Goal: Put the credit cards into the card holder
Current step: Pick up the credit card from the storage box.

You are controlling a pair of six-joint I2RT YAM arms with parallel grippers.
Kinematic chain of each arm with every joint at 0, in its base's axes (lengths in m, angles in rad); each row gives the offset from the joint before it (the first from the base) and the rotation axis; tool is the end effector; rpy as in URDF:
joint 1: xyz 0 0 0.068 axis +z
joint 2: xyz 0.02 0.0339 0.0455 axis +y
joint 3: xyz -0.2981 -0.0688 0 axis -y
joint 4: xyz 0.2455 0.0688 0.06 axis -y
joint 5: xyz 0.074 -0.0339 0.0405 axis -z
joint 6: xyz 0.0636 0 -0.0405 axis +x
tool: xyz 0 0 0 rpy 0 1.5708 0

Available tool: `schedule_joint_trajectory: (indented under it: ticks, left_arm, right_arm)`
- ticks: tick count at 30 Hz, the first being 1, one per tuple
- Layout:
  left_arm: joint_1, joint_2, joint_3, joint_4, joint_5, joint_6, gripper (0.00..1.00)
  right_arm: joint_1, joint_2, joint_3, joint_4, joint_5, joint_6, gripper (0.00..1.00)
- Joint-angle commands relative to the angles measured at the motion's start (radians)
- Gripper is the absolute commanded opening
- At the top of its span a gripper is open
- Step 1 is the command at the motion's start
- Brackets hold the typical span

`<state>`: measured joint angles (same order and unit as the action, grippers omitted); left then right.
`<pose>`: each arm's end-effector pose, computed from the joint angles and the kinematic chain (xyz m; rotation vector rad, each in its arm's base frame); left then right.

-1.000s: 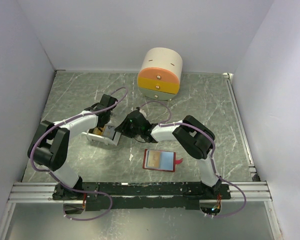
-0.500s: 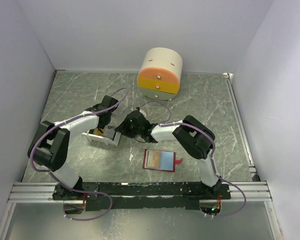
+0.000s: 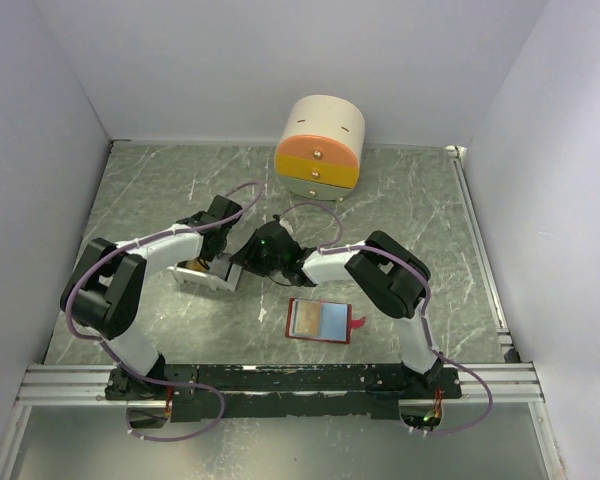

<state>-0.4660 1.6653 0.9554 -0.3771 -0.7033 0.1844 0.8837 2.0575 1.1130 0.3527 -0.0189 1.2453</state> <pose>0.3137 -0.1117 0.1873 0.5742 2.3991 0.8074 0.2947 0.3611 0.1365 0.4267 2.4024 1.1480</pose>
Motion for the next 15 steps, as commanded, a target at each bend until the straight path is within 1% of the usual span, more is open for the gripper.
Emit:
schedule_joint_trajectory:
  ticks: [1,11,15]
  left_arm:
    - [0.020,0.025,0.009,-0.022,-0.126,0.033,0.36]
    - [0.021,0.004,0.045,-0.041,-0.151,0.061,0.27]
    - [0.022,0.016,0.051,-0.051,-0.160,0.057,0.22]
  right_arm:
    - [-0.006,-0.011,-0.055,-0.101,0.010,-0.028,0.35]
    - [-0.009,-0.007,-0.063,-0.096,0.009,-0.021,0.35]
    - [-0.009,-0.004,-0.063,-0.098,0.008,-0.023,0.35]
